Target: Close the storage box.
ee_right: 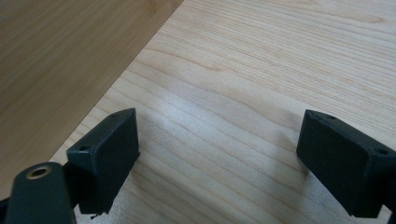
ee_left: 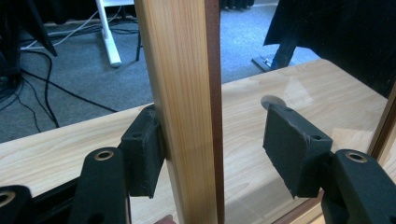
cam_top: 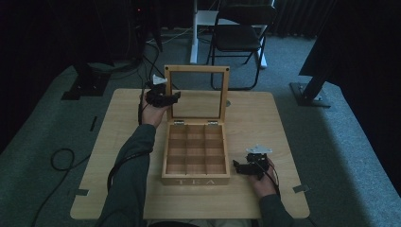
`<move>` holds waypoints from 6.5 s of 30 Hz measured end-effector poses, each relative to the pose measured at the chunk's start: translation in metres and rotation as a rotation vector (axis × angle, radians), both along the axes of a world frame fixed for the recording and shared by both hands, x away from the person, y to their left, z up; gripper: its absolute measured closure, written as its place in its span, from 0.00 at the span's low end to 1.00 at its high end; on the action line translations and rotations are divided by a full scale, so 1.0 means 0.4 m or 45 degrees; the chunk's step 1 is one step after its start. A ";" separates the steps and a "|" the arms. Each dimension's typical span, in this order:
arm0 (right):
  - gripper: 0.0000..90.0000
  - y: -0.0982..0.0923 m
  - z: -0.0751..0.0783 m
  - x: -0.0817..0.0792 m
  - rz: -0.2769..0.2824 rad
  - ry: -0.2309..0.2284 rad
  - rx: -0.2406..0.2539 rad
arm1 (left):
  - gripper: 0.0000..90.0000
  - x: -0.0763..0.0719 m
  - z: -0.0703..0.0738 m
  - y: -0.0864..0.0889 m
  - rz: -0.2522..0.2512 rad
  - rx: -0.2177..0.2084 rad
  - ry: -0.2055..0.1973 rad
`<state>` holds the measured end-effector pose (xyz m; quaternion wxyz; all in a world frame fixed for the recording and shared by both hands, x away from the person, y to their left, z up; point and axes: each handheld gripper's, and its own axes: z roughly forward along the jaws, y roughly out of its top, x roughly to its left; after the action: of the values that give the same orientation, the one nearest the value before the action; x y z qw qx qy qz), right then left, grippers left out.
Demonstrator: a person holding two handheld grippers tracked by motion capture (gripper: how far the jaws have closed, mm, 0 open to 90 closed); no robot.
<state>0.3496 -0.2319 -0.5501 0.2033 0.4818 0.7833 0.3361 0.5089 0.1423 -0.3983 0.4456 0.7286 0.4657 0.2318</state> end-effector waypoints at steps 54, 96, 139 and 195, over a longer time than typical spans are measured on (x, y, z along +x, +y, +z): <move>0.14 0.001 0.000 -0.001 -0.006 0.000 -0.001 | 0.63 -0.191 0.065 0.064 -0.025 -0.126 -0.158; 0.14 0.002 0.000 -0.001 -0.011 -0.002 0.000 | 0.63 -0.232 0.123 0.063 -0.138 -0.056 -0.266; 0.14 0.002 0.000 -0.001 -0.012 -0.001 -0.001 | 0.63 -0.390 0.077 0.067 -0.063 -0.172 -0.200; 0.14 0.003 0.000 -0.001 -0.012 -0.003 0.001 | 0.62 -0.499 -0.006 0.069 -0.061 -0.213 -0.124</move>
<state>0.3492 -0.2308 -0.5502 0.2058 0.4853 0.7805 0.3362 0.3094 0.1701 -0.4007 0.5323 0.6877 0.4437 0.2165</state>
